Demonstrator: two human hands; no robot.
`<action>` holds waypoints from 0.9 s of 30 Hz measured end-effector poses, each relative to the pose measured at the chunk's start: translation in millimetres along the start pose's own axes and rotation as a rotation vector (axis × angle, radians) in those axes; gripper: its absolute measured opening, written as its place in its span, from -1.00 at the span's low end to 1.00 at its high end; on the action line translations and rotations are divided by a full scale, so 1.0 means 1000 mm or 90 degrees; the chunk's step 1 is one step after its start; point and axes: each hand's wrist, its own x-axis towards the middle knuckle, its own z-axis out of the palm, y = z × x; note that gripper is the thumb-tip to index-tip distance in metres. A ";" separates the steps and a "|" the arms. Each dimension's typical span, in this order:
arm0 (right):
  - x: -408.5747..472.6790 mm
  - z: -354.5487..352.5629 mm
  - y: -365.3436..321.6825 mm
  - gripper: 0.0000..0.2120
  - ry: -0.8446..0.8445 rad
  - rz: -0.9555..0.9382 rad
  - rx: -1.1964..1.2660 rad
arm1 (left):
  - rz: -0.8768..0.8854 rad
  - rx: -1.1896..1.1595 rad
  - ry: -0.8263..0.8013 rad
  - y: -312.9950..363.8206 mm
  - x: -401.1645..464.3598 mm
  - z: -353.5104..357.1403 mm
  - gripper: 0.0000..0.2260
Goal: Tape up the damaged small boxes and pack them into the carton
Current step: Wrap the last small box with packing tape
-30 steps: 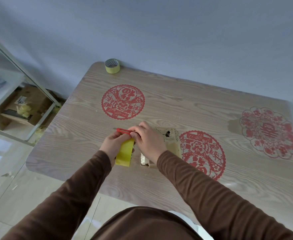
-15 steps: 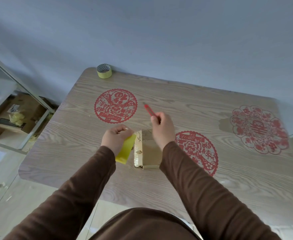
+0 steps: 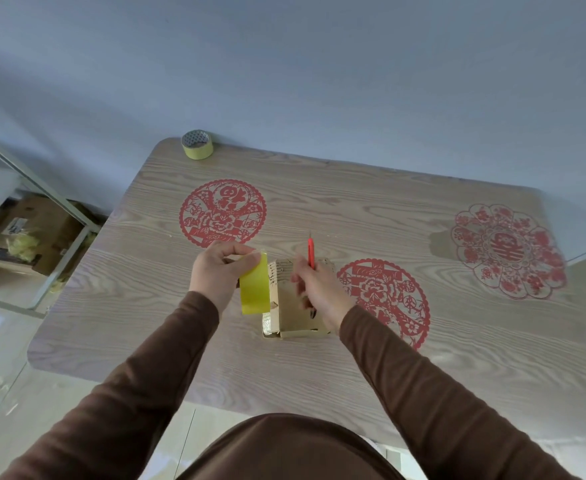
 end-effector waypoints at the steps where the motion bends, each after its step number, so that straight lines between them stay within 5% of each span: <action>1: -0.007 0.003 0.002 -0.62 -0.026 -0.017 -0.019 | 0.007 0.004 0.006 -0.001 0.001 0.001 -0.83; 8: -0.037 0.018 0.017 -0.55 -0.126 -0.114 -0.098 | -0.022 0.024 0.099 -0.014 0.006 0.007 -0.86; 11: -0.029 0.009 0.014 -0.74 -0.102 -0.129 -0.133 | -0.044 -0.002 0.083 -0.014 0.009 0.012 -0.82; 19: -0.029 -0.019 0.001 -0.69 -0.111 -0.170 -0.225 | -0.200 -0.245 0.052 -0.003 0.005 0.027 -0.68; 27: -0.030 -0.054 -0.011 -0.77 -0.158 -0.168 -0.229 | -0.168 -0.194 -0.136 -0.007 0.000 0.035 -0.64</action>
